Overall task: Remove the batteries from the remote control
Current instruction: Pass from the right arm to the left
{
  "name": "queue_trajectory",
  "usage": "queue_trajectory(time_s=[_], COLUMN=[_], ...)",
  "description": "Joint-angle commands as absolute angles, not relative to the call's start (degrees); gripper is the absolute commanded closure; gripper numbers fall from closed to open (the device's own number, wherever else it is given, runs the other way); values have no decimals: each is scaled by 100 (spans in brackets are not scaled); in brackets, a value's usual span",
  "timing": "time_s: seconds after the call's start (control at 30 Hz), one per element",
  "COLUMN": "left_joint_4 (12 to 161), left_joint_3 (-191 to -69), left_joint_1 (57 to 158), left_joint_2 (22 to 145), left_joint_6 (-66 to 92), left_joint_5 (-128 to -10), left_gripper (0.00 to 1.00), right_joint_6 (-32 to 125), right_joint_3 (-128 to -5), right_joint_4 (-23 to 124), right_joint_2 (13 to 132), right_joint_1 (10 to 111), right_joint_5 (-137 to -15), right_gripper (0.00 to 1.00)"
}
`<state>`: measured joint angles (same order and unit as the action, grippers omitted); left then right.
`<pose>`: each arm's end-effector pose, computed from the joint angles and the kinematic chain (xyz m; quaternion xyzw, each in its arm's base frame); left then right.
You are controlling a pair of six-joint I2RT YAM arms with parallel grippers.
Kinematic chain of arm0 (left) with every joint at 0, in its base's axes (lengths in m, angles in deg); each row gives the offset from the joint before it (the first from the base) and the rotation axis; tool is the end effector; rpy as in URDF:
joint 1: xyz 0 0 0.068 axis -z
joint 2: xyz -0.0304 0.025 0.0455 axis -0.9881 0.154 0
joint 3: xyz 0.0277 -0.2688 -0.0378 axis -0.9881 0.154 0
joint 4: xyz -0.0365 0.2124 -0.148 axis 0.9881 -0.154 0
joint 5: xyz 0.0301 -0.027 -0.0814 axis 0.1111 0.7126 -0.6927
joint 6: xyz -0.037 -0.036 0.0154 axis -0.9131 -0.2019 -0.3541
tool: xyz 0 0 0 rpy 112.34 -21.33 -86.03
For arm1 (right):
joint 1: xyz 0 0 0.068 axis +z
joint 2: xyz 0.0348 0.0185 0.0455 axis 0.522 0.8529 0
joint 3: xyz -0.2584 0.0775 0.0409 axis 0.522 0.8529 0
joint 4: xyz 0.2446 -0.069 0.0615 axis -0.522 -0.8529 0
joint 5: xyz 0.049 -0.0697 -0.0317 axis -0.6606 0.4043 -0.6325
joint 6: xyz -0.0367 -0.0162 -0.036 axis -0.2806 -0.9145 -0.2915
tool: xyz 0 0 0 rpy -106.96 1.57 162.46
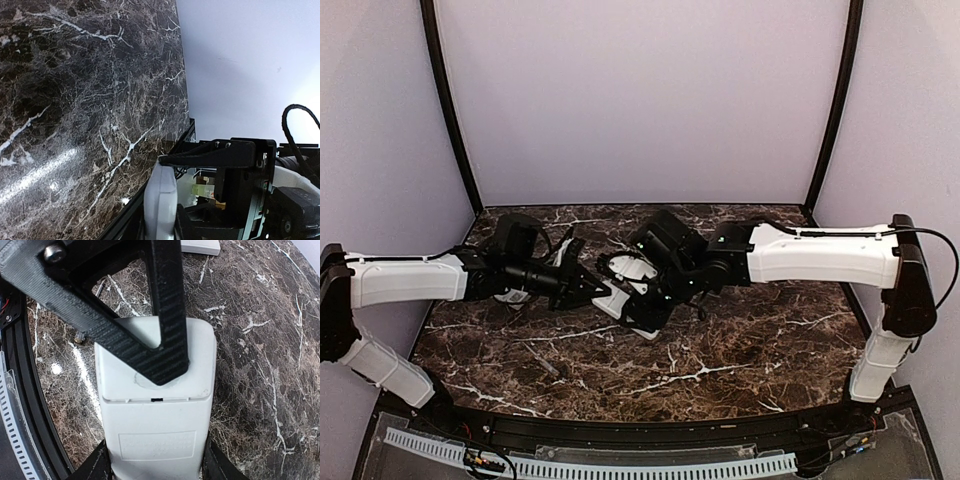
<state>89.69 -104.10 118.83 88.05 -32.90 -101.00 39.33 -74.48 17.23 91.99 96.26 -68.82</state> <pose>0.2231 -0.2015 0.2401 0.0343 0.8235 -0.5563 0.1052 0.1657 0.3538 0.2726 -0.5103 0.7927 0.1841 0.2781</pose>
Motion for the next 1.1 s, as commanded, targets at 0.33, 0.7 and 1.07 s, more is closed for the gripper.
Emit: queue_trajectory(time_s=[0.33, 0.7, 1.07], left_joint_4=[9572, 9486, 9729], left_joint_3=[-10254, -10023, -9545], left_joint_1=[11945, 11931, 11797], left_joint_2=[8762, 8036, 6823], left_joint_6=[-3585, -3426, -3025], left_joint_5=[-10221, -9231, -8411], left_gripper=[100, 100, 100], right_joint_6=[4143, 4783, 7157], right_joint_3=[-7429, -6972, -5893], right_joint_4=[1976, 2368, 4271], right_joint_2=[9071, 8448, 7377], right_joint_1=[9686, 9673, 9518], right_joint_5=[-6550, -6122, -6073], right_gripper=[70, 7, 7])
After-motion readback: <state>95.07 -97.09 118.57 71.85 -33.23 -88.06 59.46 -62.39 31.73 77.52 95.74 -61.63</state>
